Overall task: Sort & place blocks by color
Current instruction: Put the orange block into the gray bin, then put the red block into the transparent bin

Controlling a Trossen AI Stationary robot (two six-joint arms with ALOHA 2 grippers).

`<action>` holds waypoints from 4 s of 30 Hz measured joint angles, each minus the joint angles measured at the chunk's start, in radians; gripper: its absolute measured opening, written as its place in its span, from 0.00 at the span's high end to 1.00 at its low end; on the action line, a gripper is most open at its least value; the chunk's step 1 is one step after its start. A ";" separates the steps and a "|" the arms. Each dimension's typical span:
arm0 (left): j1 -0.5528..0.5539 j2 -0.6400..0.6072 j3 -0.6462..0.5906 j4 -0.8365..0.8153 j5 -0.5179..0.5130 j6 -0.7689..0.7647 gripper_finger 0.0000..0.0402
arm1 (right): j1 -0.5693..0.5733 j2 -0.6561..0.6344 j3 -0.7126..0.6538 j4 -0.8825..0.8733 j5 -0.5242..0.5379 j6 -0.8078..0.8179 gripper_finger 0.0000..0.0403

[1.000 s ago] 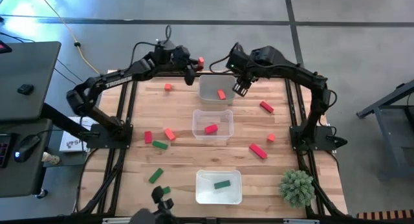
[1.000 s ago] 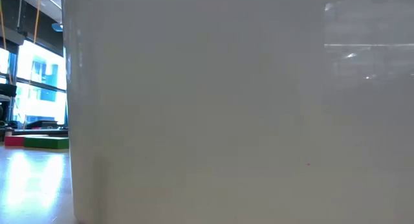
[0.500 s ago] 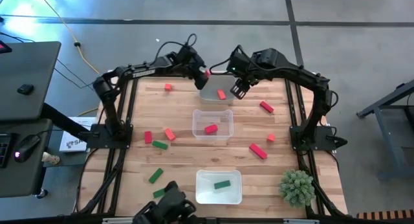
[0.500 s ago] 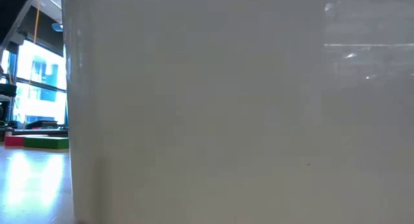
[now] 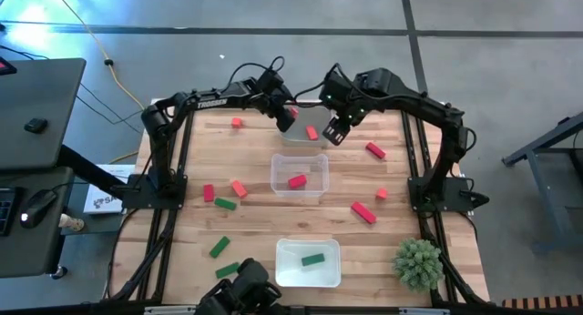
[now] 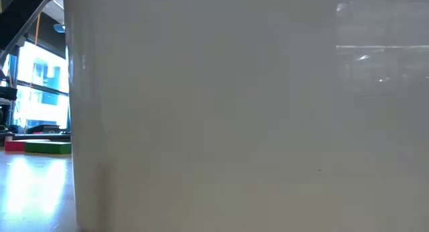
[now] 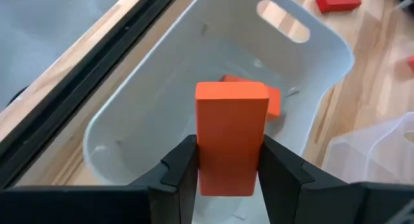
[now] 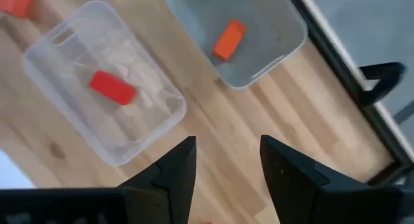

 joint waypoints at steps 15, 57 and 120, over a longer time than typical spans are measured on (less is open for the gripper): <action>-0.002 0.002 0.000 0.001 0.003 0.001 0.72 | 0.161 -0.097 -0.345 0.031 -0.056 0.149 0.60; -0.001 -0.178 -0.001 -0.058 0.011 0.016 0.58 | 0.497 -0.294 -1.202 0.684 -0.230 0.645 0.43; -0.001 -0.395 -0.001 -0.806 -0.248 0.130 0.58 | 0.276 -0.279 -0.781 0.404 0.078 0.470 0.77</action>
